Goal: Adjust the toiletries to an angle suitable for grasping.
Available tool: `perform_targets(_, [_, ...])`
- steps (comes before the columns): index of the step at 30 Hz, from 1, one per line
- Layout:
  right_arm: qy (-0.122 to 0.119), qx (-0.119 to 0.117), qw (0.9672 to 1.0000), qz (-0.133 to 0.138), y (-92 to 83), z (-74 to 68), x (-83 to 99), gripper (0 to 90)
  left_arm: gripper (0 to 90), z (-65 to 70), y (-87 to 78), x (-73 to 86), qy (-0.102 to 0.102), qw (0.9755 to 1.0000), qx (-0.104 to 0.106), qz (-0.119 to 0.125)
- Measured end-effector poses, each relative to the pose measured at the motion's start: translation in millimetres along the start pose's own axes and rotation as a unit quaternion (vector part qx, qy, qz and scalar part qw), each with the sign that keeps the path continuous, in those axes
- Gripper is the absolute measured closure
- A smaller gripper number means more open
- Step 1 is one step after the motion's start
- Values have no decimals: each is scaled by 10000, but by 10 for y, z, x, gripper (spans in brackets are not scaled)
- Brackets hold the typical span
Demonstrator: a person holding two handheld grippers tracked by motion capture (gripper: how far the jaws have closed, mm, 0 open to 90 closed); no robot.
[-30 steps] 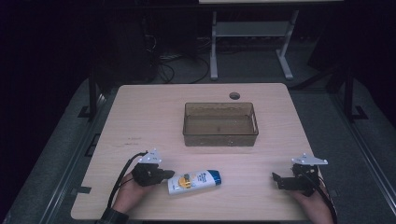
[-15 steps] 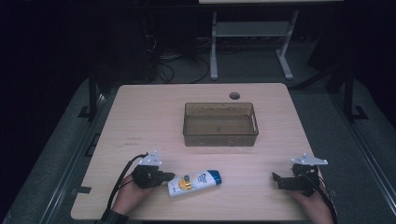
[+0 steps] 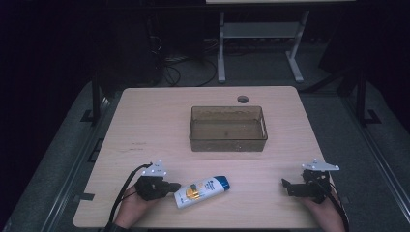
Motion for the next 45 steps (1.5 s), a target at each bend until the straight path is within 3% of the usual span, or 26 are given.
perform_targets(20, [0,1,10000,1,0,0,0,0,893,185,9,55,72,9999,127,-63])
perform_targets(22, [2,0,10000,1,0,0,-1,0,893,170,-11,-3,56,9999,123,5])
perform_targets(33, [-1,1,10000,1,0,0,0,0,893,193,-27,-466,447,9986,203,212])
perform_targets(45, [1,1,10000,1,0,0,0,0,893,414,183,-940,859,9937,635,342])
Point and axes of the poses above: each handheld gripper's, and its own axes: y roughly forward along the jaws, x roughly out of its underside, z roughly to its right, the point moved 10 cm from there along y, roughly forward along the jaws, and after that the axes turned 9 degrees about -z, right-handed, at the moved point
